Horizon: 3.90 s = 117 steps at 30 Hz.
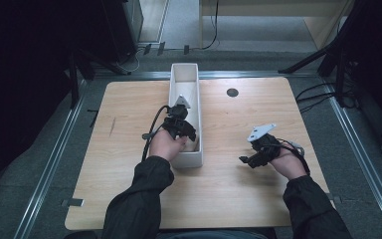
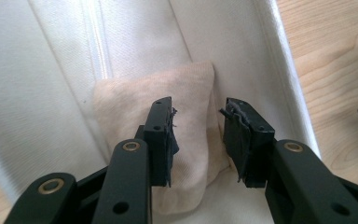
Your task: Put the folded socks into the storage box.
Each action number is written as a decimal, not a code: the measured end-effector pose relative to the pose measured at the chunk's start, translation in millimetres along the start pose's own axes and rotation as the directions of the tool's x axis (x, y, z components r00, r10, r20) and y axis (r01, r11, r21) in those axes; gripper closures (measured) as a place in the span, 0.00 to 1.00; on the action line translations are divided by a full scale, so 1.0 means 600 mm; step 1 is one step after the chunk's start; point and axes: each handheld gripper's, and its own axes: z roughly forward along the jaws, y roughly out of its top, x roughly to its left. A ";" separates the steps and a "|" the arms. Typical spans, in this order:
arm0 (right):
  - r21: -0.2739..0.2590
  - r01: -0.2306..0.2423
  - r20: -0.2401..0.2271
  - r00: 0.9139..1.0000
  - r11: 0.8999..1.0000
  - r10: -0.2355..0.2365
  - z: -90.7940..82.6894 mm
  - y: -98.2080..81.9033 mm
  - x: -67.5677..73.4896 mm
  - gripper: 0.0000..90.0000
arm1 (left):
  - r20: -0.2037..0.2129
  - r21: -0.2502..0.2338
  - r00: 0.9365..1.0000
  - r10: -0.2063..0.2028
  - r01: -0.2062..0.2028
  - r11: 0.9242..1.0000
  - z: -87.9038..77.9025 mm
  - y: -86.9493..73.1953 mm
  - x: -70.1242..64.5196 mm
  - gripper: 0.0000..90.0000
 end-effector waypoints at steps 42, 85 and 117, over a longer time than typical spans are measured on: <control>0.009 0.001 -0.002 1.000 1.000 -0.001 0.002 -0.002 0.000 0.25 | 0.106 -0.077 0.986 0.126 -0.118 0.990 -0.112 -0.056 0.044 0.45; 0.016 -0.016 0.010 1.000 1.000 0.016 -0.005 -0.014 0.002 0.25 | 0.063 -0.177 0.996 0.069 -0.057 0.983 -0.111 -0.180 0.206 0.42; 0.016 -0.016 0.011 1.000 1.000 0.016 -0.007 -0.014 0.002 0.25 | 0.056 -0.188 0.998 0.001 0.010 0.982 -0.062 -0.219 0.281 0.38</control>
